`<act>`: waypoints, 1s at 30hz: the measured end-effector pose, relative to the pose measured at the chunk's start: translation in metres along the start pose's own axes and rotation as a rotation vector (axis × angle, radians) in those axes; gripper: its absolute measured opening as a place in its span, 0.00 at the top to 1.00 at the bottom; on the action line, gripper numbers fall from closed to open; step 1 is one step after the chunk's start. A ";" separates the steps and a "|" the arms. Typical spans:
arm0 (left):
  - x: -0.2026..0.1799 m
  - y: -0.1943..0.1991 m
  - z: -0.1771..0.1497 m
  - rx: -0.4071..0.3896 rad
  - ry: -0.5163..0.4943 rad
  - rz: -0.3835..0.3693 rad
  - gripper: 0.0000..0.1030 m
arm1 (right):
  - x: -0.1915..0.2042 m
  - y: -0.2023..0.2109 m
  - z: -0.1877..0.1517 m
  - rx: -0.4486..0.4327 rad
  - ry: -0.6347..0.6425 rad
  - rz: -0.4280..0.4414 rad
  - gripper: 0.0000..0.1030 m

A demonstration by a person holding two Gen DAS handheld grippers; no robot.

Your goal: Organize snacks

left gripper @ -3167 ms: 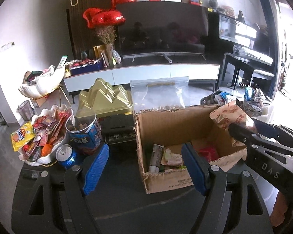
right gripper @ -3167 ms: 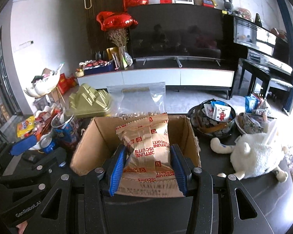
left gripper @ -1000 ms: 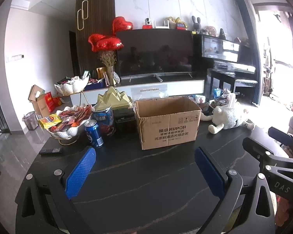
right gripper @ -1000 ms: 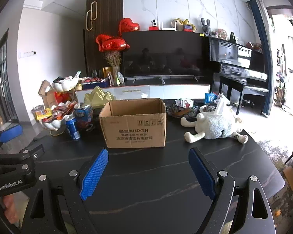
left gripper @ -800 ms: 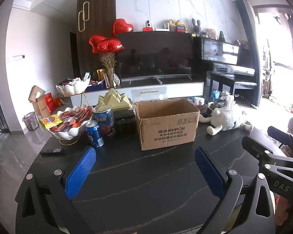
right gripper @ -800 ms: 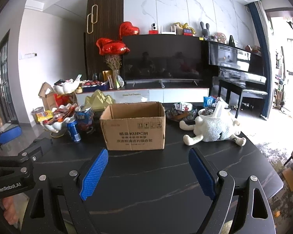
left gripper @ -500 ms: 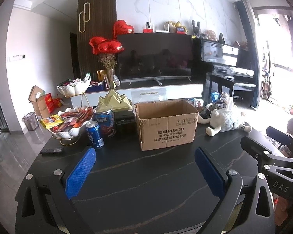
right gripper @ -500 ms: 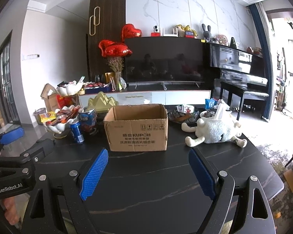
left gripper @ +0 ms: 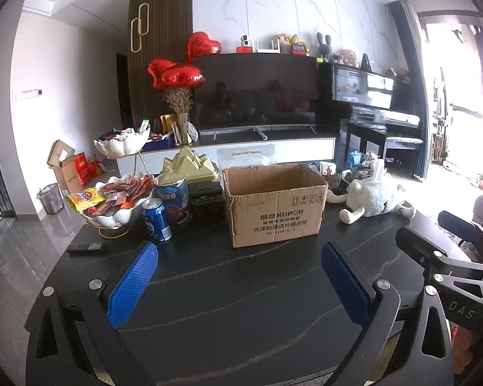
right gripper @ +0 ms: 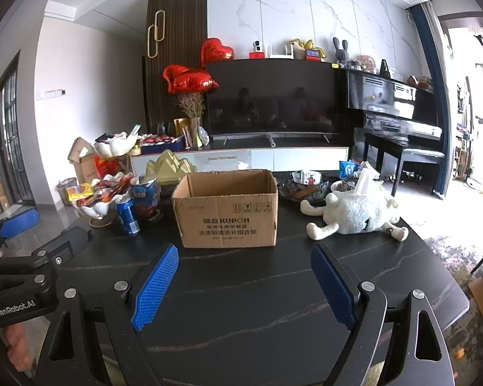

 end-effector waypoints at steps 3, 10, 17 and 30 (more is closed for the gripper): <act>0.000 0.000 -0.001 0.004 0.001 -0.001 0.00 | 0.000 0.000 0.000 0.000 0.000 0.001 0.17; 0.000 0.000 -0.001 0.004 0.000 -0.002 0.00 | 0.000 0.000 0.000 -0.001 -0.001 0.001 0.17; 0.000 0.000 0.000 0.003 0.000 0.001 0.00 | 0.000 0.000 0.001 0.000 -0.001 0.001 0.17; 0.001 0.000 -0.001 0.006 0.000 -0.002 0.00 | 0.000 0.000 0.000 0.001 -0.002 0.002 0.17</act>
Point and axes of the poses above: each gripper's, at about its wrist camera, not at the fingertips, and y roughly against the way its jaws point, x to its left, z to its top, the point moved 2 cm from there along -y, roughly the way its jaws point, and after that the axes turned 10 degrees about y, right-handed, at the moved point
